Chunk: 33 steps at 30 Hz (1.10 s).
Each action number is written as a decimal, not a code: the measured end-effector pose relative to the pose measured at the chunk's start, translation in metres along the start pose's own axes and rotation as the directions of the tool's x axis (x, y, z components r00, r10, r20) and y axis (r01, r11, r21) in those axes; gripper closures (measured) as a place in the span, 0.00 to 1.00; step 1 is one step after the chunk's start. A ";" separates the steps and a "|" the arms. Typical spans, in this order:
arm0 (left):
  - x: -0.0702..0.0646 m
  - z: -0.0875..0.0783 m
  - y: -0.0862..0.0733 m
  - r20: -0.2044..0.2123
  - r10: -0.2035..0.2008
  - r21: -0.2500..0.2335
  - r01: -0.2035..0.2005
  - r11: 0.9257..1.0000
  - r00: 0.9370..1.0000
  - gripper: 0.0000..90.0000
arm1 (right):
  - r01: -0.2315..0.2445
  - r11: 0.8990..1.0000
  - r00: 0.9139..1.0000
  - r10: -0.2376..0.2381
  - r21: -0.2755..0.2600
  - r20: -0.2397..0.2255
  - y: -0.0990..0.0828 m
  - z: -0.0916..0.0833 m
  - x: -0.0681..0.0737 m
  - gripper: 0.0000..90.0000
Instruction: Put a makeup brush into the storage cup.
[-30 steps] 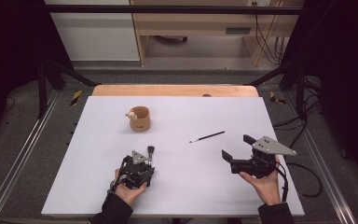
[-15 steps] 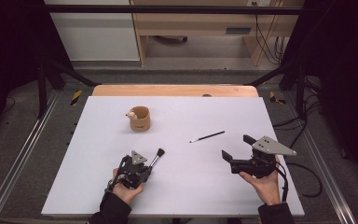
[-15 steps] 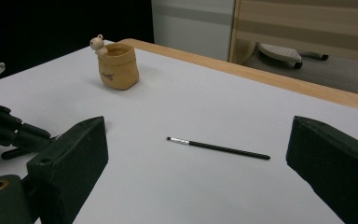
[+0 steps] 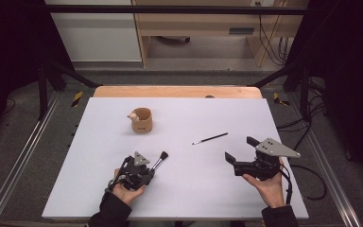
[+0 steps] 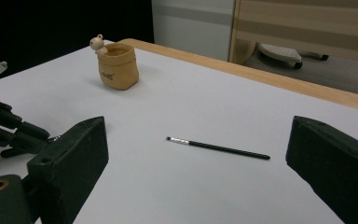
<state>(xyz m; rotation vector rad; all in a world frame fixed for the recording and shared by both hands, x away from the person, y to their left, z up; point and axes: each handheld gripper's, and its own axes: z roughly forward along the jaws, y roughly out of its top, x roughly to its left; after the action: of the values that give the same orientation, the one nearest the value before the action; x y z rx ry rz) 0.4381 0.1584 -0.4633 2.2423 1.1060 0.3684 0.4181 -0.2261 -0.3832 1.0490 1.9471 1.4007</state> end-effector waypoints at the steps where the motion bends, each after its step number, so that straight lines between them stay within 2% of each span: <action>1: 0.000 -0.002 0.002 0.007 0.004 -0.001 -0.004 1.000 1.000 0.74 | -0.002 1.000 1.000 0.002 0.000 0.000 0.000 0.000 0.000 0.07; 2: 0.001 -0.003 0.004 0.011 0.008 0.002 -0.008 1.000 1.000 0.68 | -0.004 1.000 1.000 0.004 -0.001 0.002 0.000 0.000 0.000 0.07; 3: 0.001 -0.005 0.007 0.016 0.015 -0.004 -0.015 1.000 1.000 0.68 | -0.004 1.000 1.000 0.004 -0.001 0.002 0.000 0.000 0.000 0.07; 10: 0.008 -0.013 0.028 0.031 0.055 0.027 -0.056 0.998 0.998 0.49 | -0.008 1.000 1.000 0.008 -0.002 0.002 0.000 -0.001 -0.002 0.07; 11: 0.009 -0.013 0.034 0.030 0.073 0.053 -0.074 0.996 0.997 0.48 | -0.006 1.000 1.000 0.006 0.000 0.001 0.000 -0.001 -0.002 0.07; 13: 0.010 -0.012 0.037 0.027 0.081 0.063 -0.082 0.995 0.996 0.47 | -0.005 1.000 1.000 0.005 0.001 0.000 0.000 0.000 -0.002 0.07; 17: 0.010 -0.009 0.049 0.037 0.112 0.116 -0.116 0.987 0.993 0.43 | -0.006 1.000 1.000 0.006 0.004 0.000 -0.001 0.000 -0.002 0.07; 18: 0.010 -0.008 0.051 0.042 0.122 0.135 -0.127 0.983 0.992 0.42 | -0.006 1.000 1.000 0.006 0.006 -0.001 -0.001 0.000 -0.002 0.07; 25: 0.008 0.008 0.056 0.054 0.150 0.210 -0.158 0.965 0.987 0.43 | -0.008 1.000 1.000 0.008 0.006 -0.002 -0.001 0.000 -0.002 0.07; 27: 0.008 0.012 0.056 0.059 0.155 0.234 -0.165 0.958 0.986 0.48 | -0.007 1.000 1.000 0.007 0.005 -0.002 -0.001 0.000 -0.002 0.07; 33: 0.006 0.021 0.056 0.070 0.160 0.270 -0.173 0.947 0.985 0.59 | -0.008 1.000 1.000 0.008 0.007 -0.003 -0.001 0.000 -0.002 0.07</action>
<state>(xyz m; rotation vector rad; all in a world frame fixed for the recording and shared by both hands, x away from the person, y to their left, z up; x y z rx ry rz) 0.4866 0.1288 -0.4442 2.5858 0.9960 0.2392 0.4192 -0.2282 -0.3838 1.0594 1.9536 1.4013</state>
